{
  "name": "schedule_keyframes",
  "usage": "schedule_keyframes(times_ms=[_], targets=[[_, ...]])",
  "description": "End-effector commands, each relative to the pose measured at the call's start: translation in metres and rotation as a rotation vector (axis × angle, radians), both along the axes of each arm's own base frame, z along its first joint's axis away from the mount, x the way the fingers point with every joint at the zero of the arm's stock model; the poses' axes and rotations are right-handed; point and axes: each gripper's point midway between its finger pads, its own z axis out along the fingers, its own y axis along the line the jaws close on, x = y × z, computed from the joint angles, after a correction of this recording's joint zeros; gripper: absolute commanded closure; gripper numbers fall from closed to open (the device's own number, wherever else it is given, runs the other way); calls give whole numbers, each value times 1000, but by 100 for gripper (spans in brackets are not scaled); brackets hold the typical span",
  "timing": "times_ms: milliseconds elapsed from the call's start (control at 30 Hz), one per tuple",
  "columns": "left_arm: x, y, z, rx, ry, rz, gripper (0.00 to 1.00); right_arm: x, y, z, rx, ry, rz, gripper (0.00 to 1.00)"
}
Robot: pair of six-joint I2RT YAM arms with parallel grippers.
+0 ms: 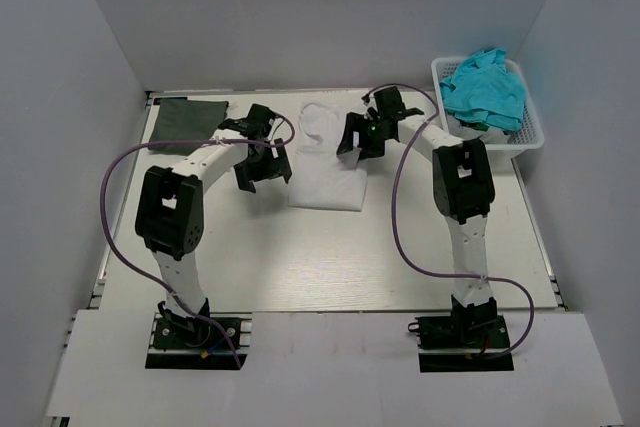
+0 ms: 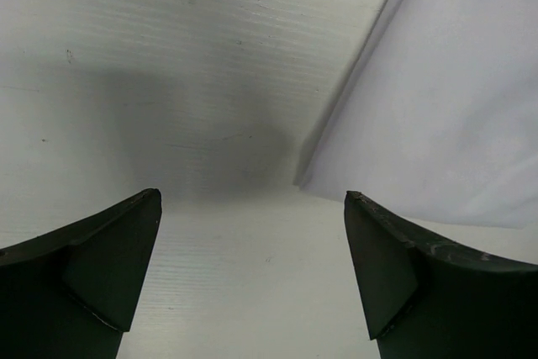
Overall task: Fold and stack the t-shirts
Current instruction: Fold the folded rectangular tshirt in 1/3 of the way
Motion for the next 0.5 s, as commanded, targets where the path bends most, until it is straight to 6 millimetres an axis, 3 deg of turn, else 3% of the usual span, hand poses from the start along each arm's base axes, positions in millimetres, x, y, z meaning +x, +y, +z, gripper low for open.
schedule_keyframes(times_ms=[0, 133, 167, 200, 233, 367, 400, 467], targets=[[9, -6, 15, -34, -35, -14, 1, 8, -5, 20, -36, -52, 20, 11], [10, -9, 16, -47, -41, -18, 1, 8, 5, 69, 39, -131, 86, 9], [8, -13, 16, -48, -41, -30, 1, 4, 8, 92, 68, -163, 102, 9], [8, -13, 14, -48, -42, -30, 1, 0, 7, 94, 71, -163, 106, 9], [9, -18, 15, -52, -51, -39, 1, -3, 6, 117, 80, -203, 105, 9], [4, -20, 6, -65, -26, -47, 1, -20, -3, 124, 66, -197, 95, 9], [4, -20, 6, -62, -27, -56, 1, -34, -6, 126, 64, -185, 86, 9], [1, -23, 1, -80, -8, -64, 1, -38, -9, 122, 57, -190, 71, 9]])
